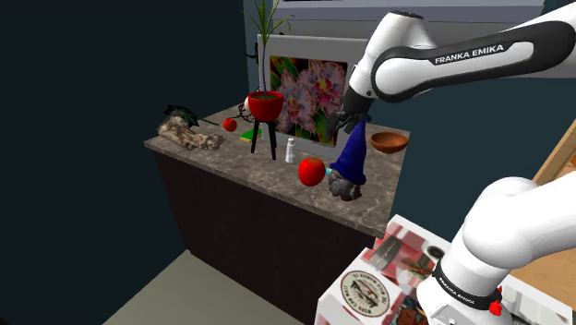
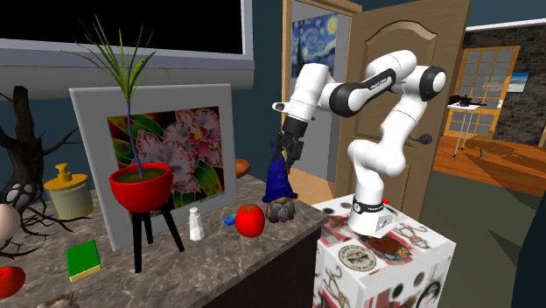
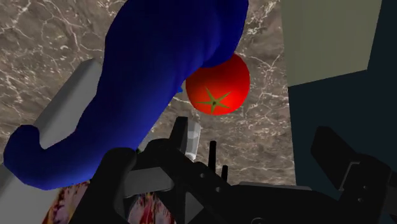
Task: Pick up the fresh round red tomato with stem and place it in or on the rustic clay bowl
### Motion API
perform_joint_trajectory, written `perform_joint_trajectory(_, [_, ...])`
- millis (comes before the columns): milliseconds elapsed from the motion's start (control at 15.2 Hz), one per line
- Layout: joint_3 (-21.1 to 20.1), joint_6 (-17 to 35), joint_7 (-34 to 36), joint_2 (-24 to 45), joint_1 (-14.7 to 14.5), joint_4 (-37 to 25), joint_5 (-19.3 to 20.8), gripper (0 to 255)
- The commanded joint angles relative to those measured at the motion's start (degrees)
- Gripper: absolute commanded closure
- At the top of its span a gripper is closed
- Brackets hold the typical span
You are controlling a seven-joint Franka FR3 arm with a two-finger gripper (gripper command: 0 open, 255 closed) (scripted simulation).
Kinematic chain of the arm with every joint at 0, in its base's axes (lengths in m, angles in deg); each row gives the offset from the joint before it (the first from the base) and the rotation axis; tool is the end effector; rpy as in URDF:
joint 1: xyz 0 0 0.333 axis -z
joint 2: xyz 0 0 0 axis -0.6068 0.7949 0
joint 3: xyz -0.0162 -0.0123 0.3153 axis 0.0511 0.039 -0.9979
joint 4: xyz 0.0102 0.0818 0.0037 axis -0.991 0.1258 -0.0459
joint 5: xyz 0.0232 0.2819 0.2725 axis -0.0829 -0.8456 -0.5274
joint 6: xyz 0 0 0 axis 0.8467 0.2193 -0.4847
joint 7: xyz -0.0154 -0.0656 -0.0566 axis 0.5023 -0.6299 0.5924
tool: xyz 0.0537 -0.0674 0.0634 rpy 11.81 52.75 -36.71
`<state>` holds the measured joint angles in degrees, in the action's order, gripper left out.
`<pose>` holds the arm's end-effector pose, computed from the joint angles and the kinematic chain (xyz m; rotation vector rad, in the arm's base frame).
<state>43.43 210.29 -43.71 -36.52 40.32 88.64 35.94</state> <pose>0.3699 -0.0041 0.5118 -3.0759 0.1147 -0.5817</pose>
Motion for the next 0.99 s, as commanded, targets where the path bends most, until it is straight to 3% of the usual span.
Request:
perform_joint_trajectory(0, [0.15,5.68,0.55,2.46,0.46,3.14,-0.25,0])
perform_joint_trajectory(396, [0.24,27.29,2.21,14.43,1.31,7.07,-1.11,0])
perform_joint_trajectory(924, [0.36,35.58,2.24,23.0,1.11,6.31,-1.28,0])
